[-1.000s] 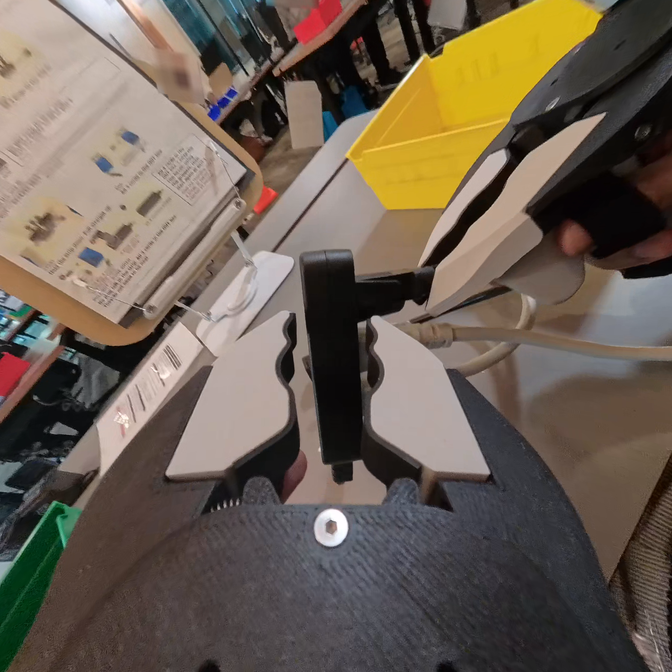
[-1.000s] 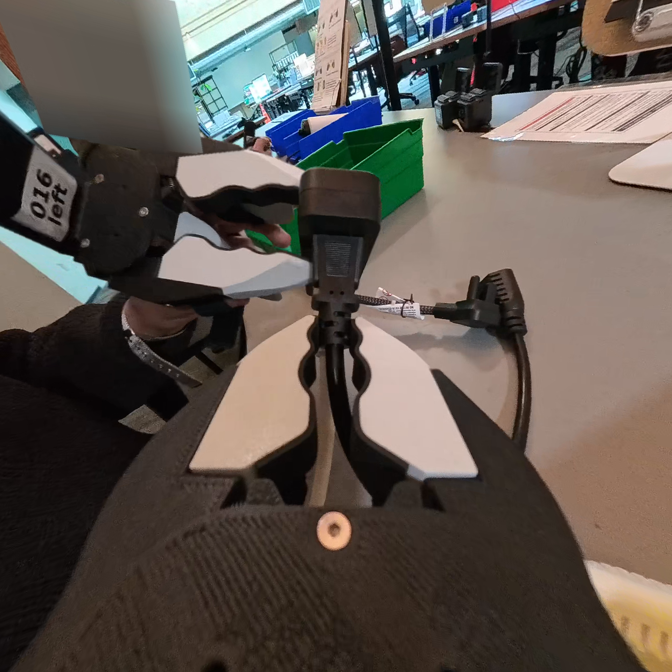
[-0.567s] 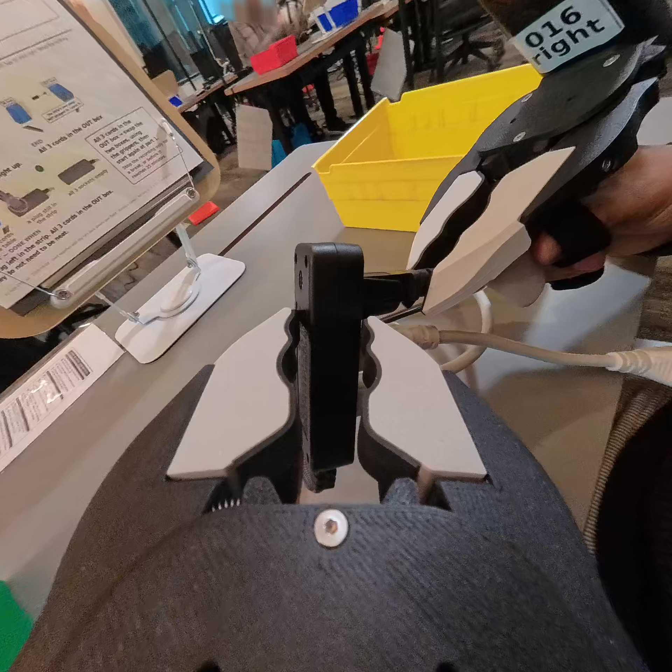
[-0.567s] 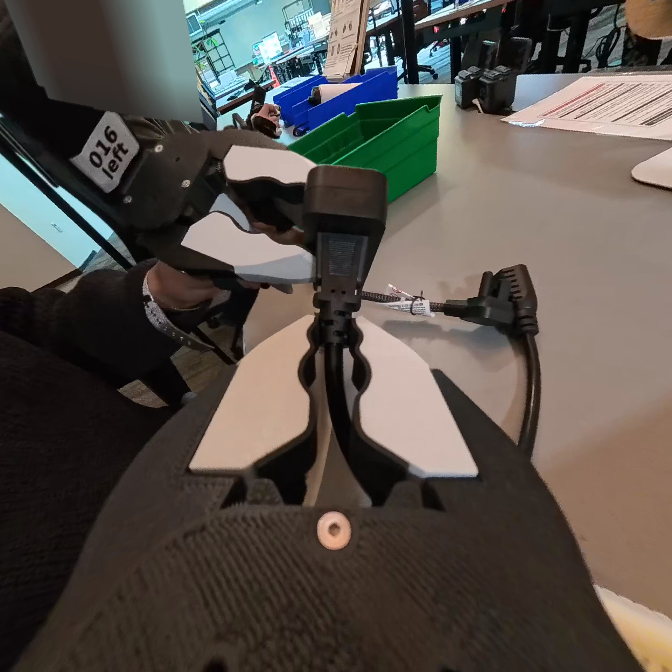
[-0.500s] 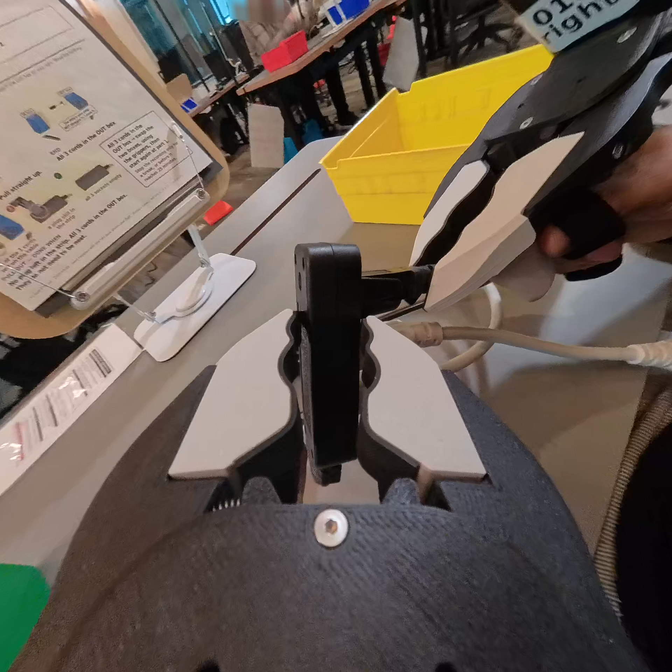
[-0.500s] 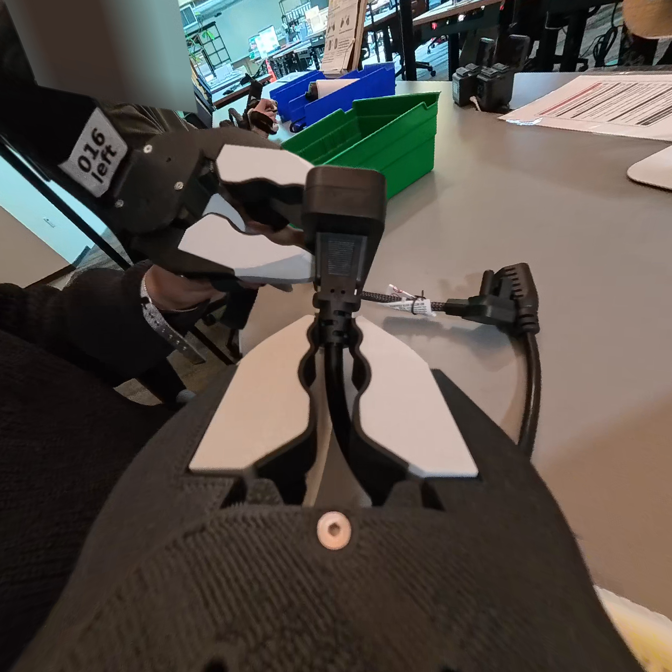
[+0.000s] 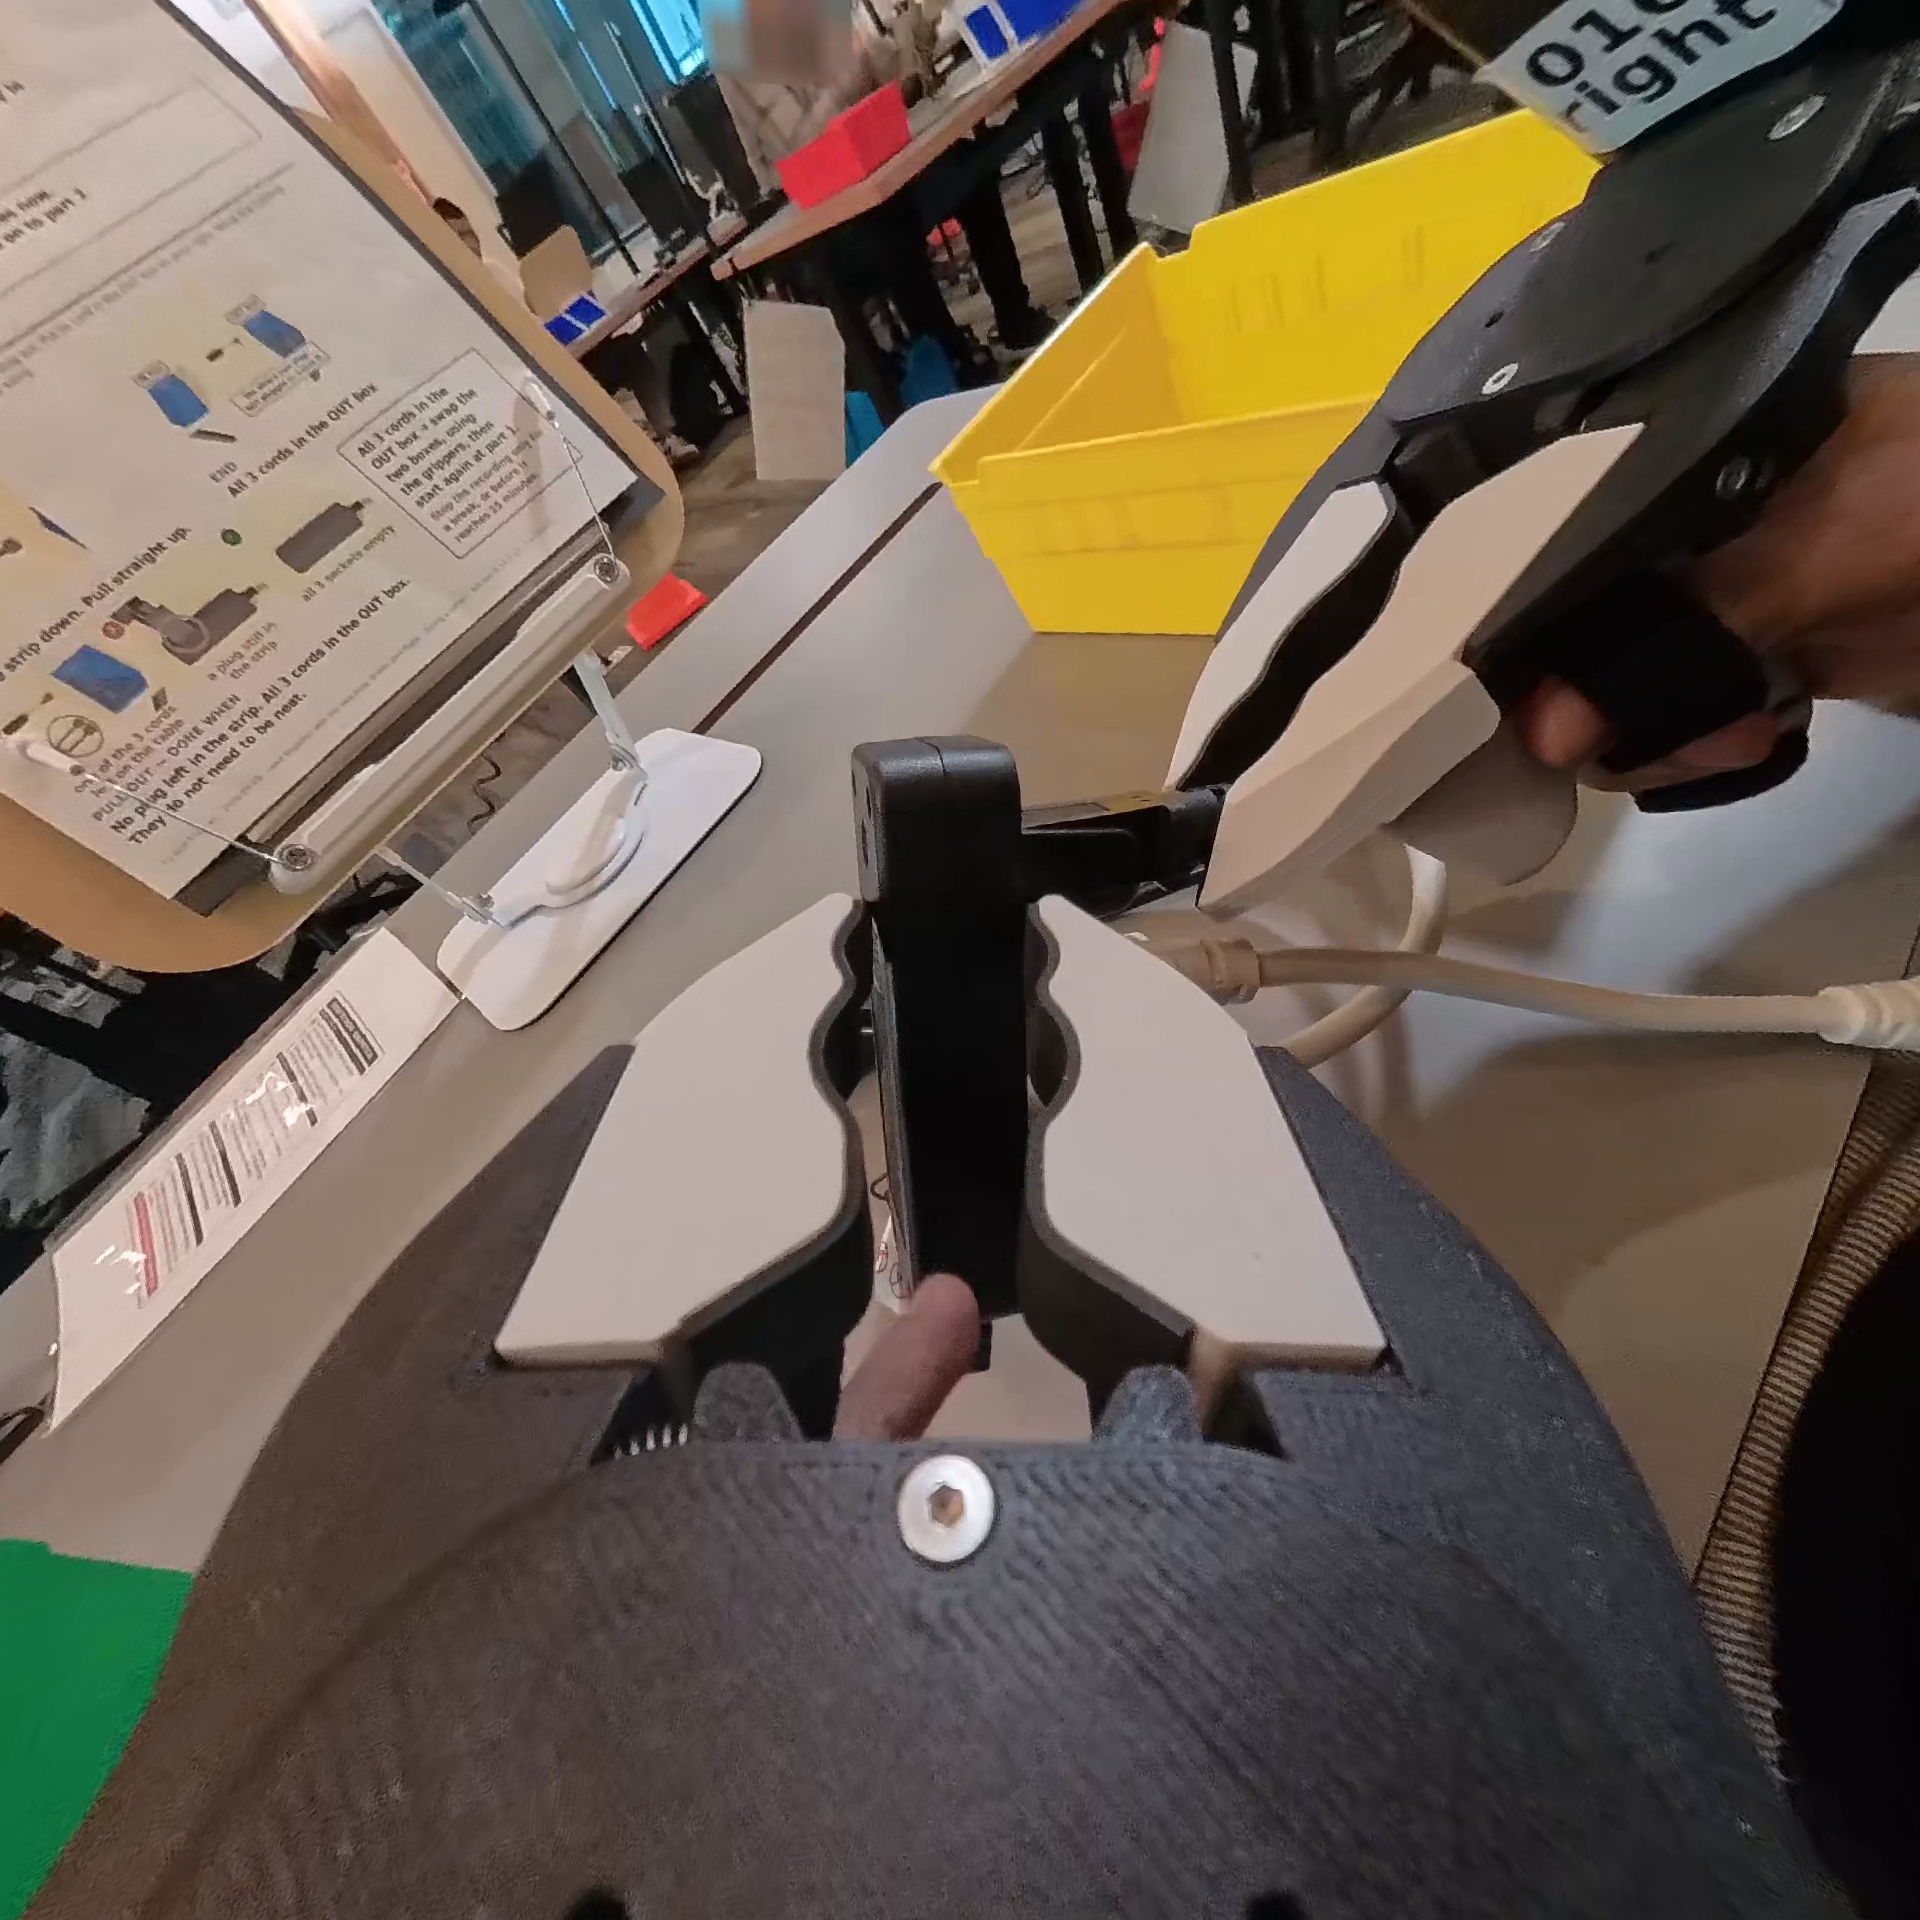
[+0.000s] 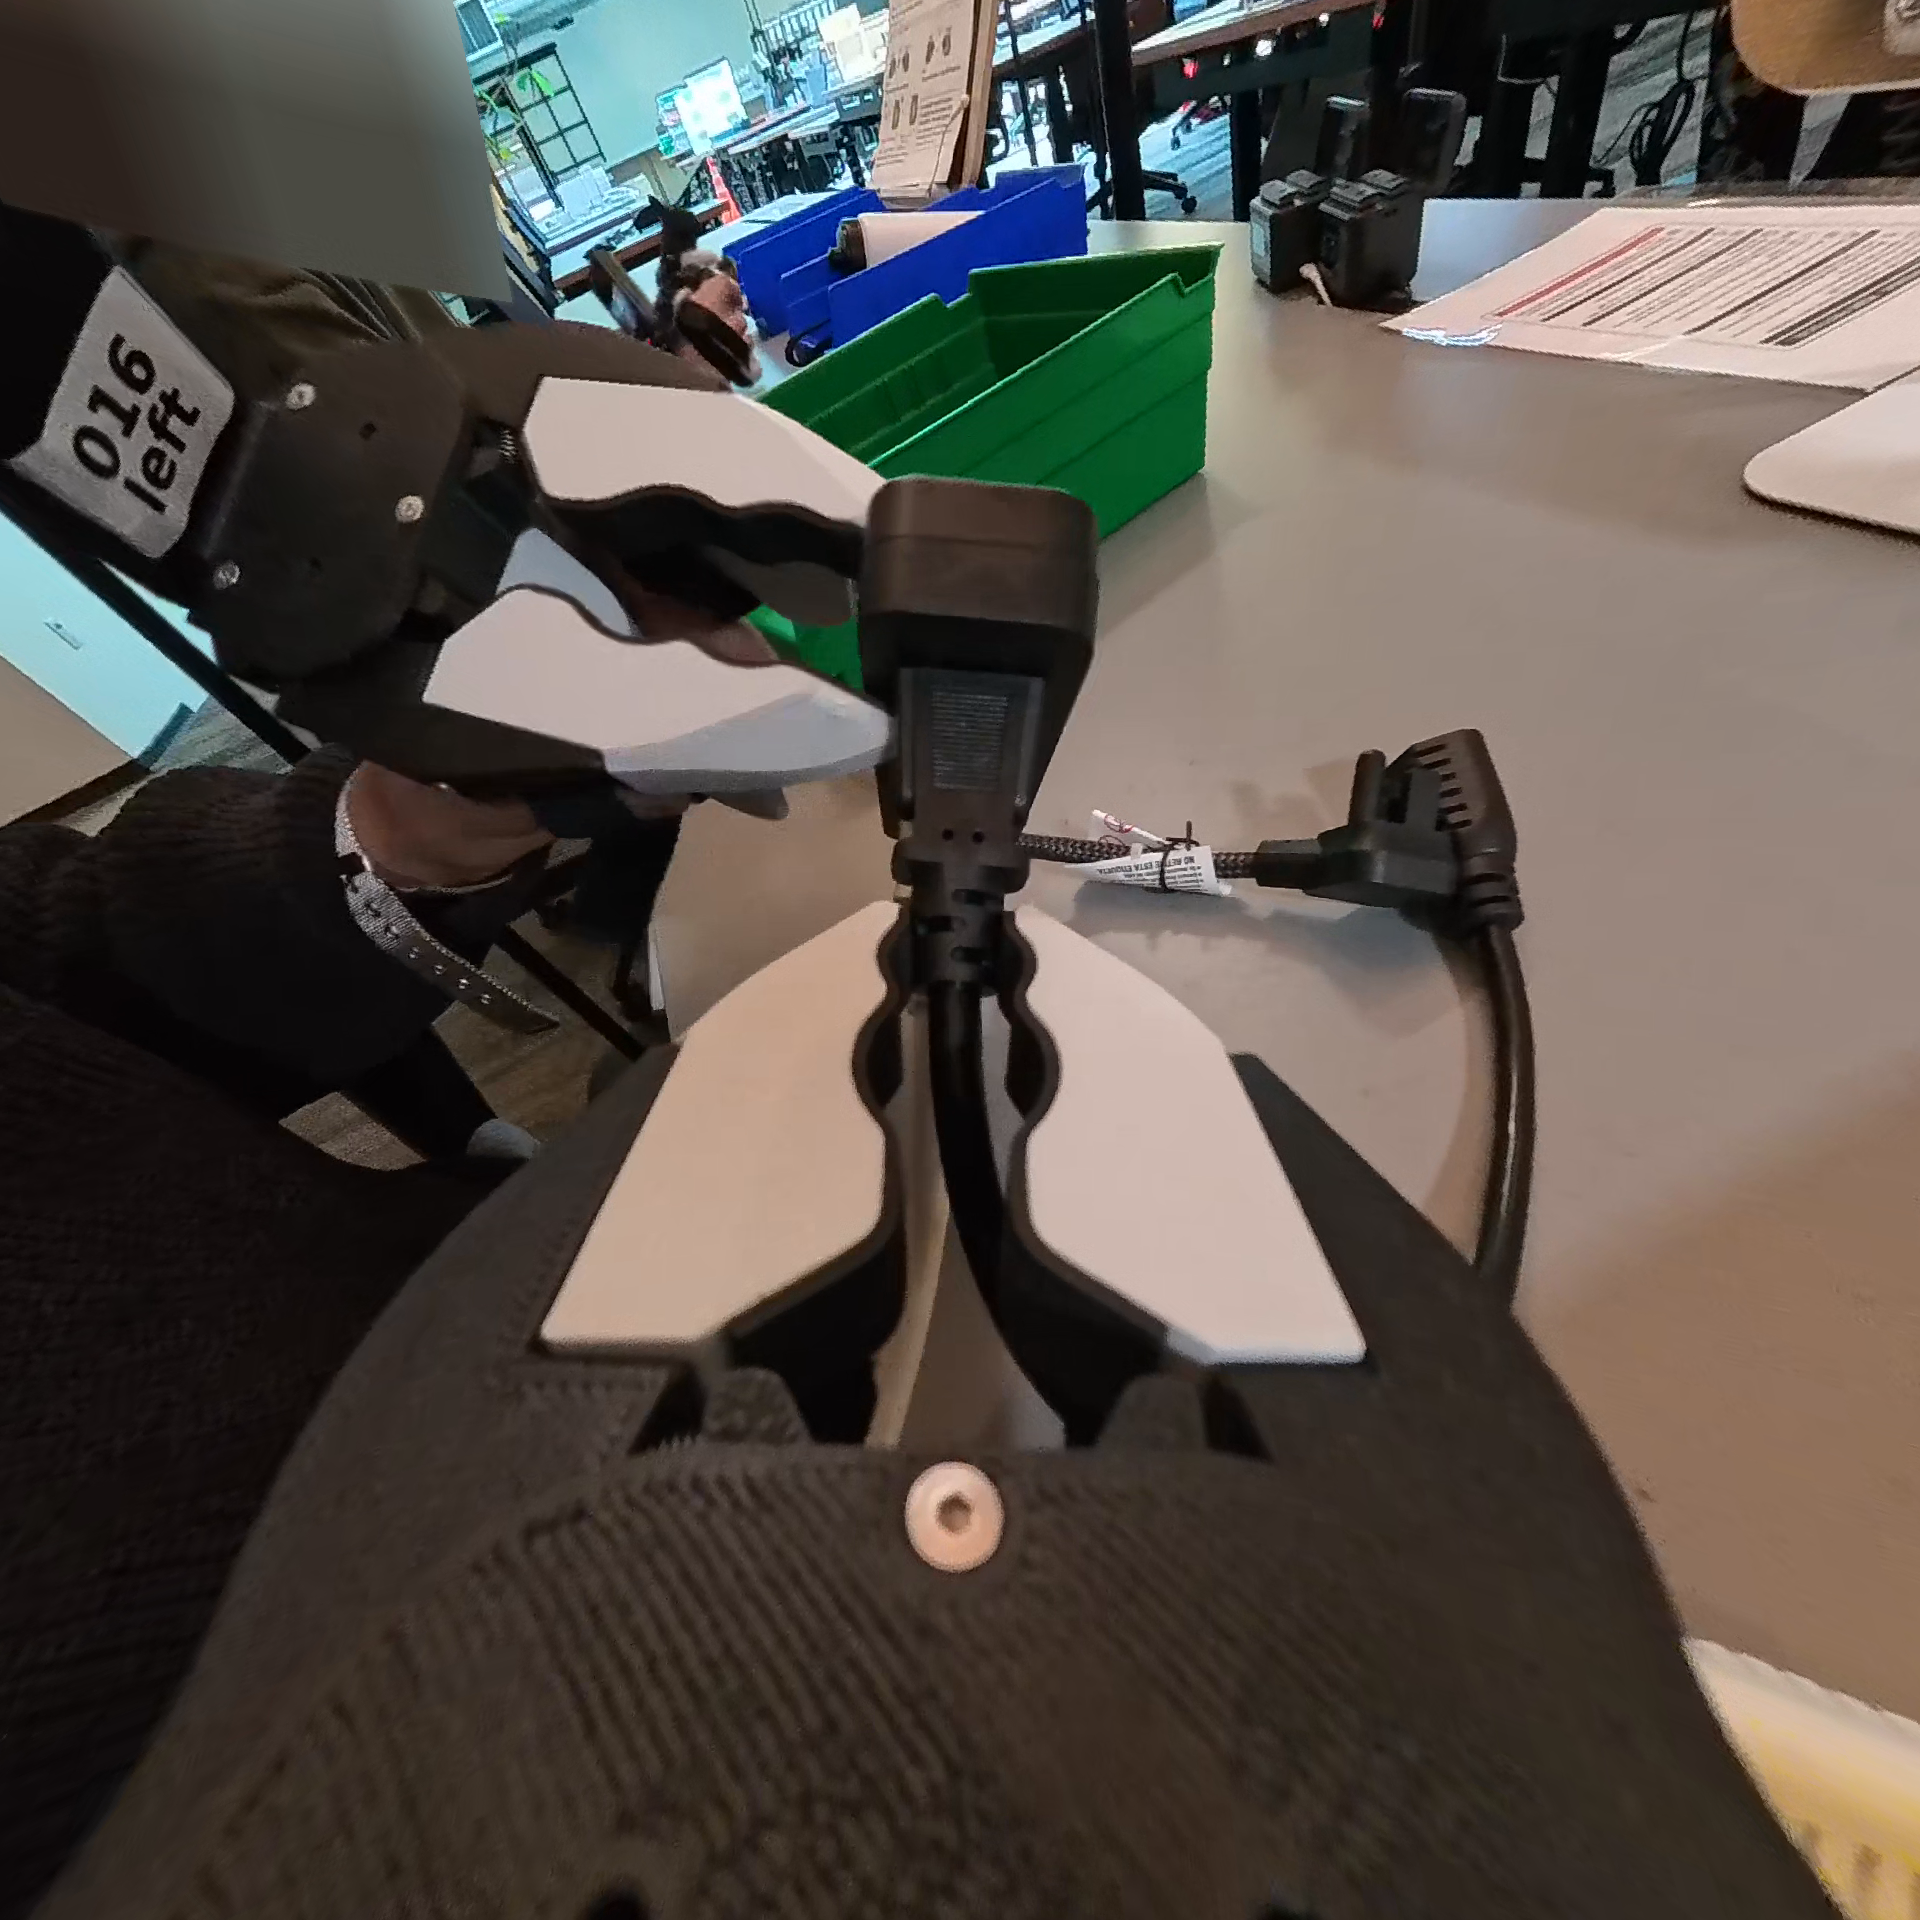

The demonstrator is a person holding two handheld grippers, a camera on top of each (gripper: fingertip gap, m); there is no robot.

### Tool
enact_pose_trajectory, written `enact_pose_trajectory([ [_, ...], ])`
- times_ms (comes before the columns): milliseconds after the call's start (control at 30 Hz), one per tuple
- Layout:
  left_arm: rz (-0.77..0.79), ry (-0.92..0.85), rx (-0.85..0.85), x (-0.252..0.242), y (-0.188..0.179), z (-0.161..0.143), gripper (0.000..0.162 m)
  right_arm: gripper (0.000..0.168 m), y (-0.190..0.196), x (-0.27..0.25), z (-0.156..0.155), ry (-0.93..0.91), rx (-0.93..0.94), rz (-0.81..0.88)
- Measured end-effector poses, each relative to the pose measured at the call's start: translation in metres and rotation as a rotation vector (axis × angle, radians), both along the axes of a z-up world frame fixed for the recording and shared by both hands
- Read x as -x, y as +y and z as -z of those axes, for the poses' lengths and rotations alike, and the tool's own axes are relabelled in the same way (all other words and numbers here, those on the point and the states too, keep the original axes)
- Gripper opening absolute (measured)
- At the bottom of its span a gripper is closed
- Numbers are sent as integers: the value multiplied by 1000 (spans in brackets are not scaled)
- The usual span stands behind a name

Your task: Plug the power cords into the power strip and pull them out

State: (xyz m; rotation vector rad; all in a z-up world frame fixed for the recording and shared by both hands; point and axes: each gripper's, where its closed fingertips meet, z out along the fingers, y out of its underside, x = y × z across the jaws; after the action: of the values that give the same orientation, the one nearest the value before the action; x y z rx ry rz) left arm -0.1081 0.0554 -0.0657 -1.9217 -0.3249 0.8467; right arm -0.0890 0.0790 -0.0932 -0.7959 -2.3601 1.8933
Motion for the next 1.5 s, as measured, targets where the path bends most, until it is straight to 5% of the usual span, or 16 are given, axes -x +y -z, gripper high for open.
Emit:
enact_pose_trajectory([
  [300, -87, 55, 91, 2, -2, 4, 26, 15, 0, 1, 1, 11, 1, 30],
  [567, -98, -67, 11, 8, -7, 15, 26, 18, -4, -6, -2, 70, -31, -16],
  [700, -23, -56, -58, 3, -8, 11, 26, 19, -8, -15, -6, 173, -88, -50],
  [1067, 97, -170, -212, 0, -6, 17, 30, 19, -11, -20, -3, 108, -52, -108],
  [1167, 22, -146, -138, 3, -7, 18, 30, 19, -10, -19, -3, 96, -55, -83],
  [1300, 5, -232, -175, 1, -9, 22, 31, 18, -10, -19, -2, 377, -299, 3],
  [1500, -46, -126, -114, -1, -11, 12, 29, 16, -4, -15, -9, 281, -193, -21],
])
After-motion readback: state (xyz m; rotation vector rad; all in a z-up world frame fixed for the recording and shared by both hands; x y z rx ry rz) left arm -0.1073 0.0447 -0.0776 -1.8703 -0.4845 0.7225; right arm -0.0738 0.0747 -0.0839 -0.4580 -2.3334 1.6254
